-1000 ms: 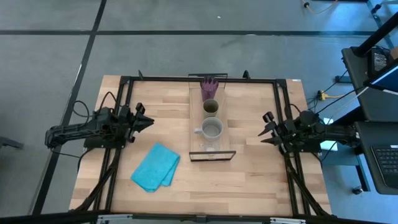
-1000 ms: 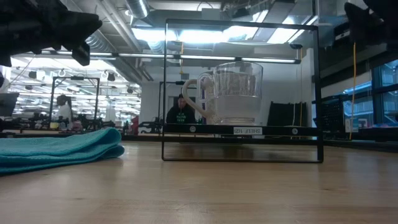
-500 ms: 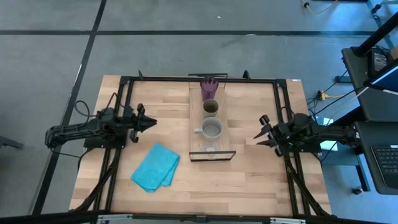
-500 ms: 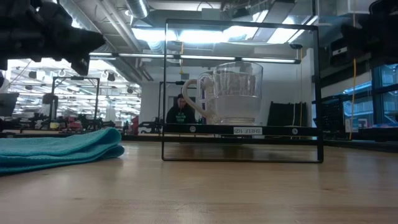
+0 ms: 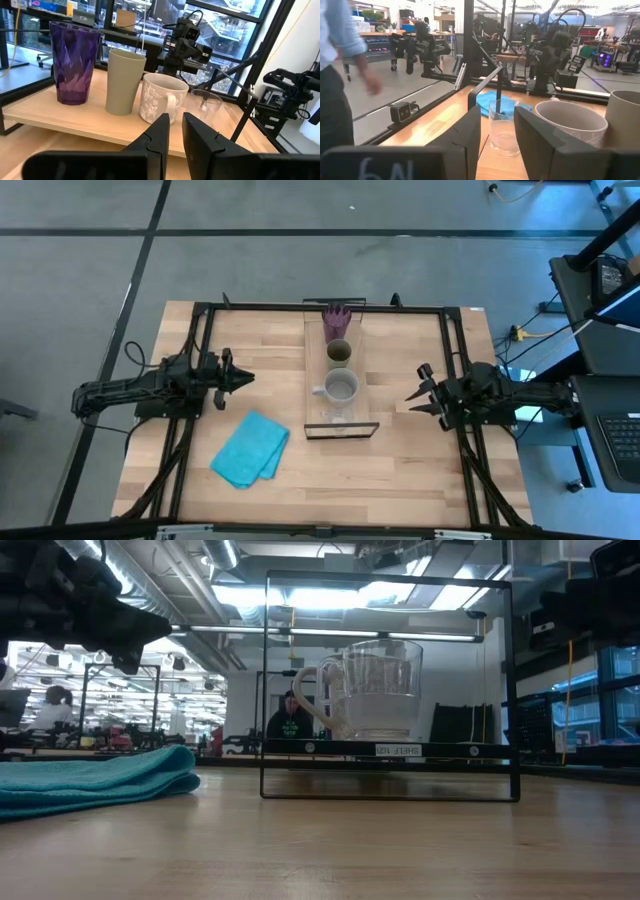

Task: Stack small to large cups/mugs on shelf
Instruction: Return to Home Position

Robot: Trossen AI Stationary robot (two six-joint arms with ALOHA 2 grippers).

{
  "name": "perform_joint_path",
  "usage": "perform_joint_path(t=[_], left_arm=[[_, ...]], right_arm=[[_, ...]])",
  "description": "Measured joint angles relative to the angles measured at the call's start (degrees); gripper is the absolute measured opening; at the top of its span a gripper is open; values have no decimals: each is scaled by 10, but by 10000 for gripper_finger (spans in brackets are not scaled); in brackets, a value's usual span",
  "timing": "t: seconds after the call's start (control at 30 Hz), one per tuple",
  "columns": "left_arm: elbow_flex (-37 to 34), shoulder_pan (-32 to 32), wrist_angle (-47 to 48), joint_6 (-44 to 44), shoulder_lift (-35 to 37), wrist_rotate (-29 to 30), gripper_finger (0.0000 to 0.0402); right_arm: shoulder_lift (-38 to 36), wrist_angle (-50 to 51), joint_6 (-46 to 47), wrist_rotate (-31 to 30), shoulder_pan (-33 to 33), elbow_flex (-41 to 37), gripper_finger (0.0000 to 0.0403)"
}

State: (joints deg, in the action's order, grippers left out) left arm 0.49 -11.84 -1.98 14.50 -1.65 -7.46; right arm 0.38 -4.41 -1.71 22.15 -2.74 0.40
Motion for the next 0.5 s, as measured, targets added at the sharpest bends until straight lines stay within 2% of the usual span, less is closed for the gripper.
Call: perform_joint_path(t=[0.5], left_arm=[[0, 0, -1, 0, 0, 0, 47]], right_arm=[[0, 0, -1, 0, 0, 0, 120]])
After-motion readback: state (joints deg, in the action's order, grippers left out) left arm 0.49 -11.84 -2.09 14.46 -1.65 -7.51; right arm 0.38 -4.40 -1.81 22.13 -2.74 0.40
